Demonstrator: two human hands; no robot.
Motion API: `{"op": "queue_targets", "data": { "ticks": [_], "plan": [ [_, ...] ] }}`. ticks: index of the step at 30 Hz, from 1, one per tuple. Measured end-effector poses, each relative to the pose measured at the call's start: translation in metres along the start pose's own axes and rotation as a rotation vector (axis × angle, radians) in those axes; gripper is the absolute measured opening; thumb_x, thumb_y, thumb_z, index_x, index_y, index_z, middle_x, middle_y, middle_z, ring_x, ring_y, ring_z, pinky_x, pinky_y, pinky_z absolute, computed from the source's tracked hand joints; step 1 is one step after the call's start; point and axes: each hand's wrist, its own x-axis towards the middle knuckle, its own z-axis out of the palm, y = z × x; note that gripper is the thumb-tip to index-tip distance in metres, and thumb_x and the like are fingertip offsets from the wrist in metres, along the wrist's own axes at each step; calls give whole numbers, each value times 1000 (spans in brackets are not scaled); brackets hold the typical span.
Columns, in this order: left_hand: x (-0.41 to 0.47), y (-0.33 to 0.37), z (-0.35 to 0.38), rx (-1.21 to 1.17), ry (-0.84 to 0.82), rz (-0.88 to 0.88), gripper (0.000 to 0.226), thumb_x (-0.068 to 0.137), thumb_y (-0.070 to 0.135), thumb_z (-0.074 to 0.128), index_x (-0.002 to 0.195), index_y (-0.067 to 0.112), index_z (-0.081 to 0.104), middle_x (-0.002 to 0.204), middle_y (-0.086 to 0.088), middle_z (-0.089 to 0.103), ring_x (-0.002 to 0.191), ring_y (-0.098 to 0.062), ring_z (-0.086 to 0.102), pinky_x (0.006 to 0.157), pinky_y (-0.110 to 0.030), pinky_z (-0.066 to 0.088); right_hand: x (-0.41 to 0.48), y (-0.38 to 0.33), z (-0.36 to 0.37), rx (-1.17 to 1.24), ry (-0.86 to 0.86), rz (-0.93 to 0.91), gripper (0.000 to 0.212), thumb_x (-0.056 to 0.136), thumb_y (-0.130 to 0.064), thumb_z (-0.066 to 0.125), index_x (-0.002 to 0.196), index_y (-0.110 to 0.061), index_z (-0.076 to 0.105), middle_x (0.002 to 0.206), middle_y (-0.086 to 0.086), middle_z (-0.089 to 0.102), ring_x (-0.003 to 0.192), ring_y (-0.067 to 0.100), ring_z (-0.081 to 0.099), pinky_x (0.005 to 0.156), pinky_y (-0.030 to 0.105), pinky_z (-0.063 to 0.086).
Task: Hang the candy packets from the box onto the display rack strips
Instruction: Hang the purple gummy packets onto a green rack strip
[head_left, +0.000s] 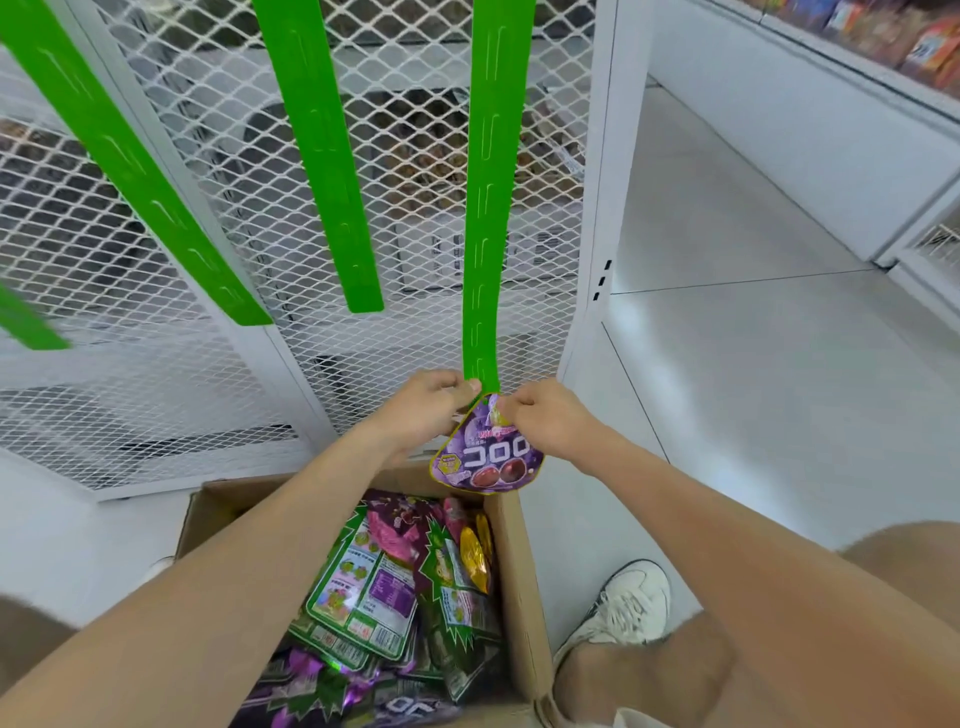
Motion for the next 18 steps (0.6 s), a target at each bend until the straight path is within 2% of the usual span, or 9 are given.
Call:
{"op": "queue_targets", "data": {
  "ticks": [3,6,8,10,12,14,16,17,18],
  "plan": [
    [5,-5,-4,-2,-33,-2,31,109,33,57,125,9,70,127,-9,75,120,-28,71,103,-44,58,1,-1,3,-81,5,-19,50,105,-24,55,60,-14,39,58,3,35,52,16,30,44,26,26],
    [5,-4,-6,39,-15,2,37,108,38,58,129,10,68,131,-8,73,122,-25,69,100,-38,59,3,4,9,-197,-6,-35,54,106,-28,54,56,-15,37,54,1,38,53,19,36,57,36,33],
    [1,-5,-6,141,13,57,39,106,43,60,119,8,70,116,-6,75,111,-22,72,102,-47,59,4,9,13,-267,-4,-38,56,105,-33,55,56,-14,39,54,1,42,60,27,44,62,39,39],
    [-1,-11,-5,304,49,144,42,101,51,58,109,11,70,95,-7,74,93,-24,72,100,-54,57,5,13,16,-292,41,-46,55,105,-33,55,56,-14,39,58,6,45,67,33,49,62,38,37],
    [-6,-17,-7,461,72,207,29,103,38,58,119,17,69,108,-5,76,103,-23,72,102,-48,55,2,11,18,-312,134,-48,47,103,-31,56,60,-14,43,71,15,56,75,38,58,64,35,35],
    [-19,-26,-15,590,134,227,28,105,14,59,132,16,64,123,-4,71,114,-20,66,104,-38,51,-7,4,18,-375,224,-29,28,101,-27,55,78,-11,56,96,23,64,92,44,66,69,38,42],
    [-39,-45,-35,726,235,202,31,101,2,58,126,19,64,116,0,66,109,-19,63,96,-34,50,-18,-5,24,-479,195,-32,12,97,-19,58,100,-8,62,109,21,63,103,43,67,75,39,48],
    [-46,-54,-43,771,271,180,31,98,-1,58,118,22,66,111,1,66,105,-19,63,93,-35,52,-21,-7,25,-528,144,-42,10,95,-18,59,100,-9,61,106,19,62,102,41,67,74,37,47],
    [-56,-63,-54,804,295,132,31,97,-3,59,109,24,68,108,2,66,103,-20,65,90,-36,54,-26,-10,30,-561,64,-83,10,94,-18,59,89,-10,58,98,17,61,98,39,66,71,35,46]
  ]
}}
